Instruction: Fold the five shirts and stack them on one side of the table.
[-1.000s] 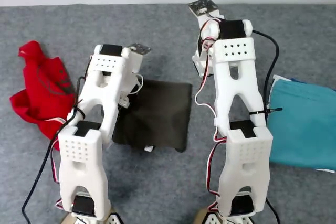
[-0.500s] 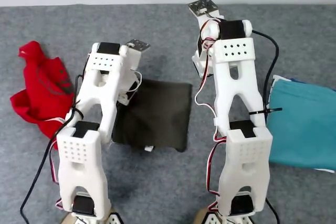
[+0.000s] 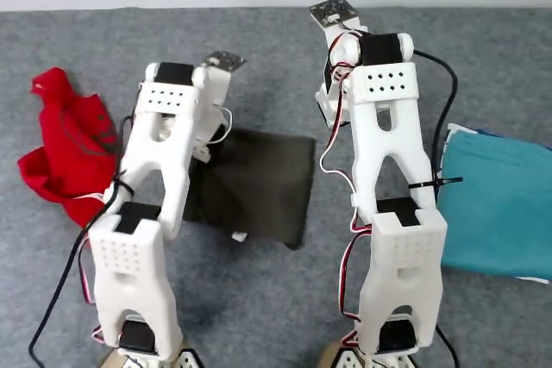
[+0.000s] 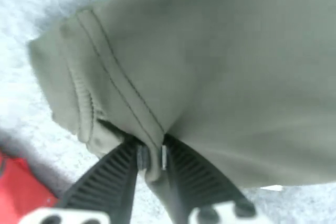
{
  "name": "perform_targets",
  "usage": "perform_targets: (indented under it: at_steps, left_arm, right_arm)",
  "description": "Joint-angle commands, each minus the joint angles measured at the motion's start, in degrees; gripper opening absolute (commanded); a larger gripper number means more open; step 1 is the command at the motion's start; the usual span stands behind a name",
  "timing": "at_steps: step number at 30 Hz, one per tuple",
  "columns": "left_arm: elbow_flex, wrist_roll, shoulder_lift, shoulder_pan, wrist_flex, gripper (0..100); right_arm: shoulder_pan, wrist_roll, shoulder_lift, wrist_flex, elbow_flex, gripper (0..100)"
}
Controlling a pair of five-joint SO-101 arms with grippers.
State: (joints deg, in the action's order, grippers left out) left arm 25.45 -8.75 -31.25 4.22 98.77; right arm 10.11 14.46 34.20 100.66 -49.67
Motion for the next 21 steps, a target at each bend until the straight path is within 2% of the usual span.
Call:
perform_targets:
  at_steps: [1,10,16,21]
  left_arm:
    - [2.2,0.4,7.3,0.3,1.7,0]
    - [1.0,0.2,7.5,-0.9,0.5,1]
    - [-1.5,0.5,4.8,-1.1,0.9,13]
    - [-1.7,0.4,5.9,-0.9,1.8,13]
  right_arm:
    - [-0.7,0.5,-4.4,2.2,-0.4,0.9]
    - [-0.7,0.5,-3.4,2.2,-0.4,1.0]
    - [-0.6,0.5,-2.7,2.2,-0.4,1.0]
    - [-0.7,0.5,-2.8,2.2,-0.4,1.0]
